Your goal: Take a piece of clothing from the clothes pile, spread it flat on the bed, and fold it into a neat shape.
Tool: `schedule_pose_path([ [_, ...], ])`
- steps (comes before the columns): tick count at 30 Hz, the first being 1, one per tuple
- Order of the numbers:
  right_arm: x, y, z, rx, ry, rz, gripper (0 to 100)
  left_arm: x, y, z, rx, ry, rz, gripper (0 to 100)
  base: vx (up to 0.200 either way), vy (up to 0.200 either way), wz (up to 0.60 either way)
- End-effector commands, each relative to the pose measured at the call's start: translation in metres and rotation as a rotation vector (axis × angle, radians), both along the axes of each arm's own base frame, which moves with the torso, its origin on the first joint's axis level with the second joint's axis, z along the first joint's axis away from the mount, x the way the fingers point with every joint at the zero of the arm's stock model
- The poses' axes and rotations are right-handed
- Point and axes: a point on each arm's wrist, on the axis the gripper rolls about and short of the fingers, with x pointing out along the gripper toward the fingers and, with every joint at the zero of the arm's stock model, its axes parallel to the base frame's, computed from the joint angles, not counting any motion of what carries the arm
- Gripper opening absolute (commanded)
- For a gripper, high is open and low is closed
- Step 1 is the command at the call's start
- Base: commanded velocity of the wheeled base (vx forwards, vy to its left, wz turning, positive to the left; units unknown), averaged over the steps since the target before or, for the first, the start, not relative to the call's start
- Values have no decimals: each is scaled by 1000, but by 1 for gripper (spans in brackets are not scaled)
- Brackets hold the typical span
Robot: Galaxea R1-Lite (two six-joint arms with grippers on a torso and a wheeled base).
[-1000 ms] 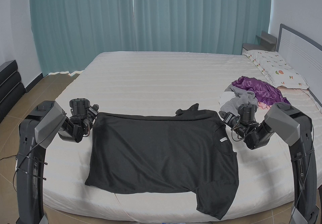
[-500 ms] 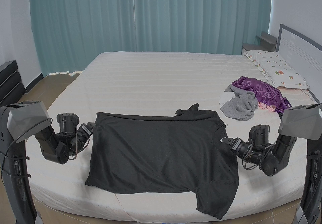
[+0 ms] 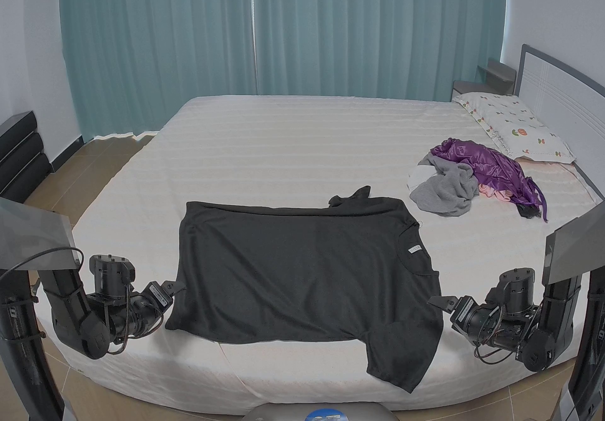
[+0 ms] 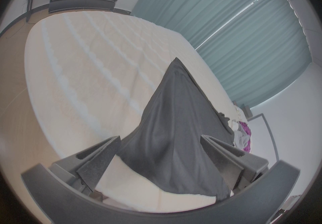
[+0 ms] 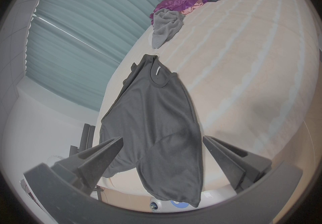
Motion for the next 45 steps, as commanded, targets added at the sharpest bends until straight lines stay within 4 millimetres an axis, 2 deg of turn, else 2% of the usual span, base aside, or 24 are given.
schedule_pose_path([
  [1, -5, -1, -8, -8, 39, 1, 100, -9, -10, -9, 15, 56, -39, 100, 0, 0, 0],
  [12, -6, -1, -15, -6, 32, 2, 100, -12, -29, -27, 87, 103, -39, 100, 0, 0, 0],
  [22, -5, -1, -18, -5, 40, 5, 100, 2, -37, -39, 157, 87, 15, 100, 0, 0, 0],
  [23, -5, -1, -17, -3, 34, 5, 100, 4, -37, -40, 167, 84, 28, 0, 0, 0, 0],
  [30, -6, -1, -17, -3, 34, 5, 100, 1, -31, -40, 214, 91, 81, 0, 0, 0, 0],
  [34, -8, 1, -18, -11, 44, 18, 100, -8, -29, -32, 264, 89, 58, 0, 0, 0, 0],
  [41, -13, 4, -36, -86, 96, 85, 100, -14, -26, -28, 334, 90, 44, 0, 0, 0, 0],
  [45, -12, 6, -37, -99, 91, 104, 100, -14, -26, -30, 337, 99, 40, 0, 0, 0, 0],
])
